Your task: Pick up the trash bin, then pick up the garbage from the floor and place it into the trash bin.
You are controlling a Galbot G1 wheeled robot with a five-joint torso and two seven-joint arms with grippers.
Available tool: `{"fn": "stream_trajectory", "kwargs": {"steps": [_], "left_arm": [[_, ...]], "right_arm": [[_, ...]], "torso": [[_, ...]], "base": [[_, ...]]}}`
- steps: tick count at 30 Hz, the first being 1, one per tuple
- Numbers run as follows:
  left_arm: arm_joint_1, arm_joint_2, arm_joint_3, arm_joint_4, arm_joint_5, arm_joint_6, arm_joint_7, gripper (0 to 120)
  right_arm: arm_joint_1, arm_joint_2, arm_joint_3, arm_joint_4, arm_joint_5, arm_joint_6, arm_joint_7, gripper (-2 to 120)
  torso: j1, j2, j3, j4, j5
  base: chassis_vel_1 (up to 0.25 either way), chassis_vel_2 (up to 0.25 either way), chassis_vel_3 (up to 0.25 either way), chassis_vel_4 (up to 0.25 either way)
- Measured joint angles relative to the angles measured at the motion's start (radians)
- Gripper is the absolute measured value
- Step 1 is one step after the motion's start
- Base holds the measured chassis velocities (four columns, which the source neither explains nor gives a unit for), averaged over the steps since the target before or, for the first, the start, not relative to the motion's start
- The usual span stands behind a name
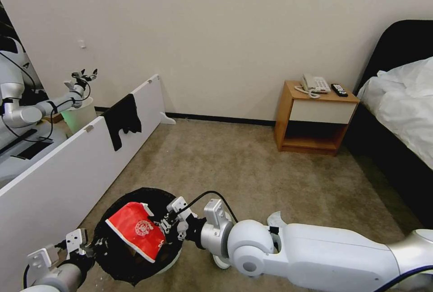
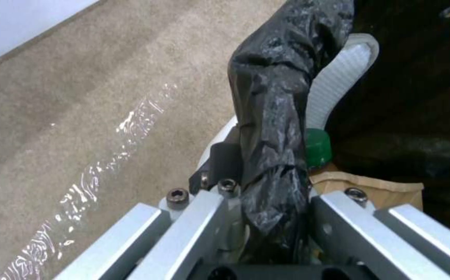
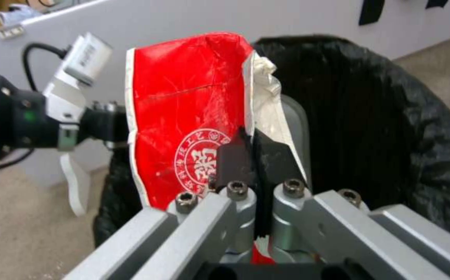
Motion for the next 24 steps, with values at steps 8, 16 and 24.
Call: {"fn": "stream_trajectory", "kwargs": {"steps": [8,16,24], "left_arm": [[-0.006,-0.005,0.002,0.009,0.0,0.0,0.001,1],[-0.009,-0.01,0.005,0.017,0.001,0.0,0.003,1],[-0.01,-0.014,0.007,0.024,0.005,0.0,0.005,1]], "right_arm": [[-0.025,0.013,-0.007,-0.049,-0.034,0.001,0.0,0],[-0.046,0.014,-0.009,-0.076,-0.069,0.007,0.0,0],[-0.057,0.022,-0.001,-0.086,-0.086,0.014,0.011,25]], "torso": [[0.0,0.0,0.0,0.0,0.0],[0.0,0.0,0.0,0.0,0.0],[0.0,0.0,0.0,0.0,0.0]], "base": [[0.0,0.0,0.0,0.0],[0.0,0.0,0.0,0.0],[0.0,0.0,0.0,0.0]]}}
